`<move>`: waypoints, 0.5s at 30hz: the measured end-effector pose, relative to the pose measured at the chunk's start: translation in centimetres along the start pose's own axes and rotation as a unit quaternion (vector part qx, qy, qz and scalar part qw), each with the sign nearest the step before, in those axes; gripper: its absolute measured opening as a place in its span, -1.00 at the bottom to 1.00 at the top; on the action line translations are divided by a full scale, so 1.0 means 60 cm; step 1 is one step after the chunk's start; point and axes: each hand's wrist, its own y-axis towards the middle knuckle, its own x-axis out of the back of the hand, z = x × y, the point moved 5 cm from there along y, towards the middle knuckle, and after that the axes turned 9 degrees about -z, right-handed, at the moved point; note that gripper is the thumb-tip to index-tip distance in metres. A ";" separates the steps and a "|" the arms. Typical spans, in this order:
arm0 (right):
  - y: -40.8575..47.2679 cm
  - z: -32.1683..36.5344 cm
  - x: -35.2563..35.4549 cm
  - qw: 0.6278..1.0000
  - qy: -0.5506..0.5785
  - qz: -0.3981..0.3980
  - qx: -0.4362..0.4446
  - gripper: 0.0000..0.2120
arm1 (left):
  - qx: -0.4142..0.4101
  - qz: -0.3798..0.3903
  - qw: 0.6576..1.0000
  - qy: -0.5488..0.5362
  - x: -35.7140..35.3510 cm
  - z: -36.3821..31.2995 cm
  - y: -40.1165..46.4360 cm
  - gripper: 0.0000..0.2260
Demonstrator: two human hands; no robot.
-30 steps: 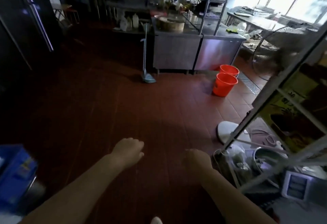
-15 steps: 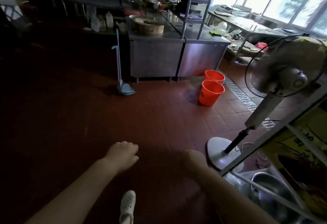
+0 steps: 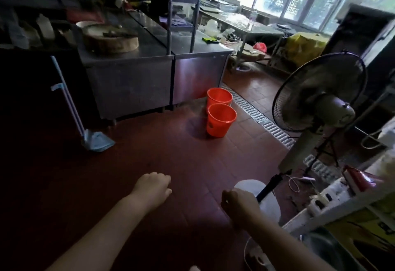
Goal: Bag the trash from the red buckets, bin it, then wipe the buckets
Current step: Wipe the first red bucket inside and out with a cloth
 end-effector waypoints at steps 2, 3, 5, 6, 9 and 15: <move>0.067 -0.027 -0.012 1.000 0.009 0.010 -0.023 -0.79 | -0.016 0.008 1.000 0.002 -0.013 0.007 0.080 -0.72; 0.103 -0.041 -0.018 0.999 0.010 0.010 -0.033 -0.80 | -0.023 0.013 1.000 0.005 -0.020 0.011 0.121 -0.72; 0.184 -0.072 -0.028 0.999 0.011 0.005 -0.043 -0.81 | -0.030 0.022 0.999 0.012 -0.032 0.022 0.207 -0.71; 0.226 -0.087 -0.033 0.999 0.013 0.004 -0.044 -0.81 | -0.029 0.024 0.999 0.014 -0.034 0.028 0.252 -0.71; 0.361 -0.132 -0.035 0.999 0.016 0.006 -0.034 -0.80 | -0.018 0.022 1.000 0.012 -0.029 0.045 0.394 -0.73; 0.615 -0.196 0.009 1.000 0.020 -0.001 -0.023 -0.78 | 0.007 0.006 1.000 -0.012 0.009 0.078 0.637 -0.74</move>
